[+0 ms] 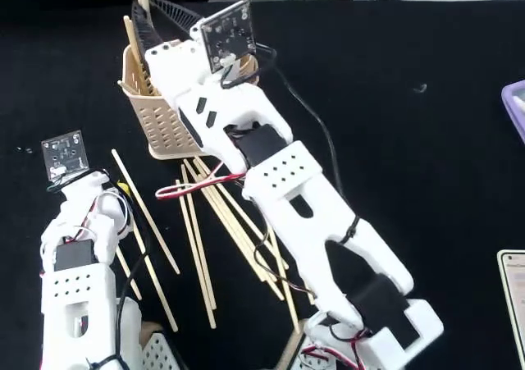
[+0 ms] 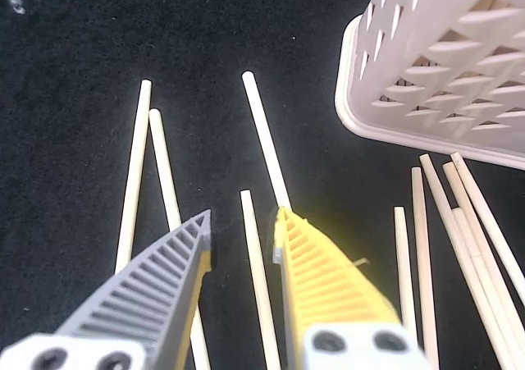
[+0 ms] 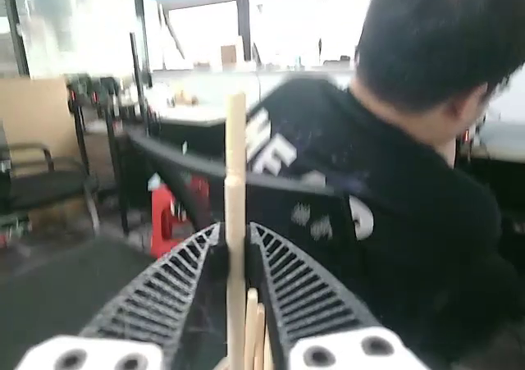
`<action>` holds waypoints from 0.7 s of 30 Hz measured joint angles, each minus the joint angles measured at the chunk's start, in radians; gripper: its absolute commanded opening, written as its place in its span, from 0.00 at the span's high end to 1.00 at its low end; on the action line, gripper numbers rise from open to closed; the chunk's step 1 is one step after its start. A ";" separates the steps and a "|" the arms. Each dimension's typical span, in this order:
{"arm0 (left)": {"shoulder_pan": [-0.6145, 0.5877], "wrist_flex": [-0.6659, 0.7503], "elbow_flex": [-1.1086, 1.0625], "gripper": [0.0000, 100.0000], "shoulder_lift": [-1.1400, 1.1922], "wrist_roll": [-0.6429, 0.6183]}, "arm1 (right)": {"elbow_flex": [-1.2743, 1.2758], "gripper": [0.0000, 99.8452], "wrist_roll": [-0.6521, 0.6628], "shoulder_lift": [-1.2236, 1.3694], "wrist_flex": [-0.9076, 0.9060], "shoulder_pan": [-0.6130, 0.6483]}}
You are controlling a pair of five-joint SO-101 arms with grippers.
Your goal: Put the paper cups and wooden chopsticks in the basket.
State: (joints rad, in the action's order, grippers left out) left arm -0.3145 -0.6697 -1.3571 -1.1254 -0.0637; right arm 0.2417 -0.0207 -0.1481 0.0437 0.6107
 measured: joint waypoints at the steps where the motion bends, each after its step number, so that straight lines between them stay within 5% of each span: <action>1: 0.000 0.000 0.000 0.87 0.000 0.000 | 0.000 0.80 0.000 0.000 -0.035 0.000; 13: 0.000 0.000 0.000 0.87 0.000 0.000 | -0.345 0.87 -0.002 -0.003 -0.672 0.006; 21: 0.000 0.000 0.000 0.87 0.000 0.000 | -0.446 0.88 0.002 -0.175 -1.283 0.034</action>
State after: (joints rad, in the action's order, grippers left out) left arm -0.3145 -0.6697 -1.3571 -1.1254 -0.0637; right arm -0.2048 -0.0192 -0.3230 -1.2390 0.6444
